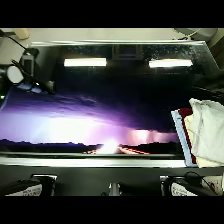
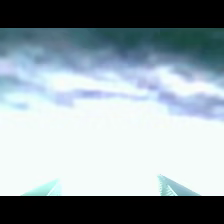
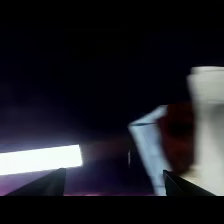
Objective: Fold the shirts.
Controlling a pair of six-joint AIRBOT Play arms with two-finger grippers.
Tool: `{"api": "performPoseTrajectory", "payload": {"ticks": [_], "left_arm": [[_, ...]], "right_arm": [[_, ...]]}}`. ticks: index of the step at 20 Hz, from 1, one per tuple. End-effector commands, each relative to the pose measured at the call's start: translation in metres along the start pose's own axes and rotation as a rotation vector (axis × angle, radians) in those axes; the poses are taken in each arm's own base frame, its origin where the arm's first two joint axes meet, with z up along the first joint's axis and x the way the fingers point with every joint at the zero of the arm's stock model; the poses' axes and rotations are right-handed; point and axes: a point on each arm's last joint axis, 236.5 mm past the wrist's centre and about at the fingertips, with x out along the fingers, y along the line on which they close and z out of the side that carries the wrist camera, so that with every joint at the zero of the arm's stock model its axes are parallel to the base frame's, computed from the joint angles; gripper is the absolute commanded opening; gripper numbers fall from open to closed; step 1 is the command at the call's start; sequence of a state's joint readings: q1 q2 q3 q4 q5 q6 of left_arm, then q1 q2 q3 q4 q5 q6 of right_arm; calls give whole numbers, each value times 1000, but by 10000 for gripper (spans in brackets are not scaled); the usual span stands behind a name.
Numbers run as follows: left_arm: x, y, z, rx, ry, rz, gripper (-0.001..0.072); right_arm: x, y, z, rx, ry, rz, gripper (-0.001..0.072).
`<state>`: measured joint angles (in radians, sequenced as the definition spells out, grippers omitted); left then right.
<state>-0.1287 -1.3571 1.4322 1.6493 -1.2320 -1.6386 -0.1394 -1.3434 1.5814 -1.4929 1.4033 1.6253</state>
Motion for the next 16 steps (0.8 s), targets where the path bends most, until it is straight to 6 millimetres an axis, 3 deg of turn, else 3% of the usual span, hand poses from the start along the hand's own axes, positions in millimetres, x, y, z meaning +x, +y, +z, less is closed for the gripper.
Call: {"api": "performPoseTrajectory", "payload": {"ticks": [1,4,16], "left_arm": [[32,-2,-43,-7,153,18,675],[40,-4,-59,-27,137,7,674],[42,-4,-58,-22,133,7,675]], "right_arm": [[46,86,-52,-98,265,99,637],[67,83,-69,-70,372,76,636],[68,80,-69,-72,370,66,636]]}}
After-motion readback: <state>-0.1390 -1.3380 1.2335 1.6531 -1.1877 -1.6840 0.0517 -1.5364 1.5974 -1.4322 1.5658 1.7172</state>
